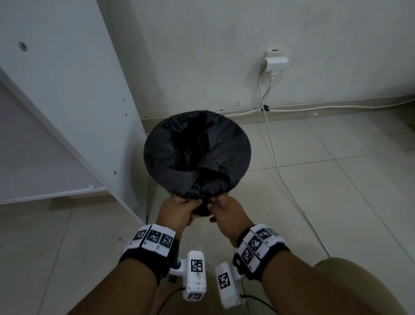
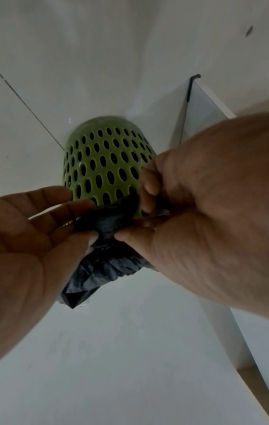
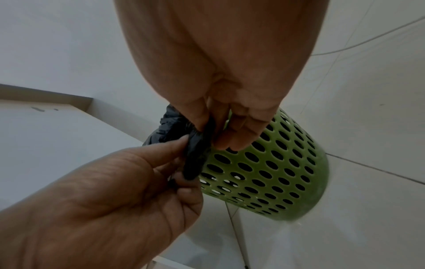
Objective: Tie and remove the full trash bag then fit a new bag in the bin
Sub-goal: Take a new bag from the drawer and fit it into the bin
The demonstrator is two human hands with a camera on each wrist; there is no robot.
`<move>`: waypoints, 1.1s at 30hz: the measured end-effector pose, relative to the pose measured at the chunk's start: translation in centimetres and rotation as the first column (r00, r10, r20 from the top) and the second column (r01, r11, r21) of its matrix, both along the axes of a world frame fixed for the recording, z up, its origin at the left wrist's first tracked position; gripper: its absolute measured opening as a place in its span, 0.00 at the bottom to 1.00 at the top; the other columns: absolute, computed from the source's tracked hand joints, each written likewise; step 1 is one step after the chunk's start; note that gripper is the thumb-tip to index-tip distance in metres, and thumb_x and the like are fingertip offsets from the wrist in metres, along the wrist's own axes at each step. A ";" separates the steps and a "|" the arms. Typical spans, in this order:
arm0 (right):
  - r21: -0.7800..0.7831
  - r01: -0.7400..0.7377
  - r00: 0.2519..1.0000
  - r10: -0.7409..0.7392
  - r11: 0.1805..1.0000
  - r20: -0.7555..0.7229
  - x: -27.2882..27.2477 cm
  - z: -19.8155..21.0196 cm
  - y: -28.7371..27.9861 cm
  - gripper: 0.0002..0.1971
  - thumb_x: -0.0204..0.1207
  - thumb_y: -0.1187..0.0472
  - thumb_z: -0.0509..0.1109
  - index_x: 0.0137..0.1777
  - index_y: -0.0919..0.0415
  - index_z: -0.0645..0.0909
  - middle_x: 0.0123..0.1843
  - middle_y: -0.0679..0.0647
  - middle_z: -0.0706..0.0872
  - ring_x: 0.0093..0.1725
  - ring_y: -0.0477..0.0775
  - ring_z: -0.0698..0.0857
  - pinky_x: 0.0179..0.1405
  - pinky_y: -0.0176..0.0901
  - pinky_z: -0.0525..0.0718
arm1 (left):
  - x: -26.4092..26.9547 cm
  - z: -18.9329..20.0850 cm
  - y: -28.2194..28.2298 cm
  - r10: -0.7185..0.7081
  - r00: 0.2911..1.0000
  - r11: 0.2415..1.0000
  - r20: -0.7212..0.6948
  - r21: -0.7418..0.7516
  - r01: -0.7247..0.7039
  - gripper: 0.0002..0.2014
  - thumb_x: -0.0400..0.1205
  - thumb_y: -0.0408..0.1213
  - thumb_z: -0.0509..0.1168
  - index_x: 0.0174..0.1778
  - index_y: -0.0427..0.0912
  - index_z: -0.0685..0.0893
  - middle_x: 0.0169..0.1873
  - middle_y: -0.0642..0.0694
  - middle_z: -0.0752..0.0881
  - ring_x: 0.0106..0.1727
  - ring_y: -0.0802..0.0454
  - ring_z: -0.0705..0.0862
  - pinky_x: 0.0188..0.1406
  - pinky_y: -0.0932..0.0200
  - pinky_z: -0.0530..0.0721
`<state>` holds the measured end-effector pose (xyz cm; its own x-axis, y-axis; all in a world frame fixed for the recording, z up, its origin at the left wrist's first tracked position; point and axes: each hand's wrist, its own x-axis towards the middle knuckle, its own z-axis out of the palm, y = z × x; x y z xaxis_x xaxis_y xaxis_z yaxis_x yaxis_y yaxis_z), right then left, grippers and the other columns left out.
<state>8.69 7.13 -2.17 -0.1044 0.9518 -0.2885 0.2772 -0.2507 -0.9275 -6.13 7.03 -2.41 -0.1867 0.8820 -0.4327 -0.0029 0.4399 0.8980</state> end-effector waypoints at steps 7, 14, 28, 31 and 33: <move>0.143 0.093 0.963 -0.125 0.985 0.237 0.5 -0.5 0.9 0.10 0.76 0.63 0.70 0.33 0.63 0.77 0.31 0.55 0.82 0.31 0.51 0.79 0.28 0.35 0.73 | 0.4 0.2 -0.6 -0.089 0.993 0.992 -0.076 0.085 0.096 0.08 0.79 0.41 0.72 0.46 0.41 0.94 0.44 0.40 0.95 0.48 0.42 0.92 0.50 0.44 0.90; -0.026 0.271 0.963 -0.270 0.962 0.025 -0.1 -3.8 1.8 0.13 0.55 0.54 0.74 0.34 0.63 0.85 0.30 0.59 0.90 0.35 0.65 0.91 0.35 0.65 0.91 | 0.5 0.2 -1.2 0.002 0.996 1.000 0.088 0.023 -0.004 0.07 0.78 0.27 0.75 0.36 0.41 0.93 0.38 0.38 0.94 0.37 0.47 0.91 0.35 0.59 0.87; -0.057 0.075 0.997 -0.077 0.996 -0.026 -0.2 0.6 0.3 0.19 0.69 0.58 0.64 0.35 0.79 0.74 0.32 0.70 0.77 0.35 0.56 0.74 0.38 0.52 0.72 | 1.3 1.5 -1.4 0.000 0.942 1.000 0.335 -0.002 0.001 0.10 0.88 0.25 0.61 0.54 0.28 0.88 0.47 0.30 0.93 0.47 0.41 0.94 0.42 0.59 0.91; -0.017 -0.056 0.995 0.058 0.998 0.082 0.2 1.4 0.1 0.14 0.78 0.67 0.62 0.39 0.81 0.75 0.35 0.68 0.78 0.36 0.57 0.75 0.38 0.55 0.74 | 1.2 1.6 -1.6 -0.002 0.954 1.000 0.301 0.010 -0.002 0.08 0.85 0.25 0.66 0.53 0.28 0.89 0.46 0.30 0.93 0.47 0.38 0.94 0.42 0.56 0.92; 0.021 -0.183 0.967 0.176 0.983 0.182 0.4 1.9 -0.1 0.12 0.80 0.67 0.61 0.43 0.77 0.81 0.41 0.68 0.85 0.40 0.60 0.80 0.44 0.56 0.79 | 0.7 1.3 -1.5 -0.012 0.979 1.000 0.201 -0.015 0.016 0.07 0.84 0.29 0.68 0.51 0.30 0.91 0.43 0.31 0.93 0.43 0.36 0.94 0.37 0.53 0.91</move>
<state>9.14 7.02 -0.25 -0.2244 0.9326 -0.2828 0.4768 -0.1480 -0.8665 -5.41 5.52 -1.14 -0.0822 0.8762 -0.4749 -0.1764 0.4562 0.8722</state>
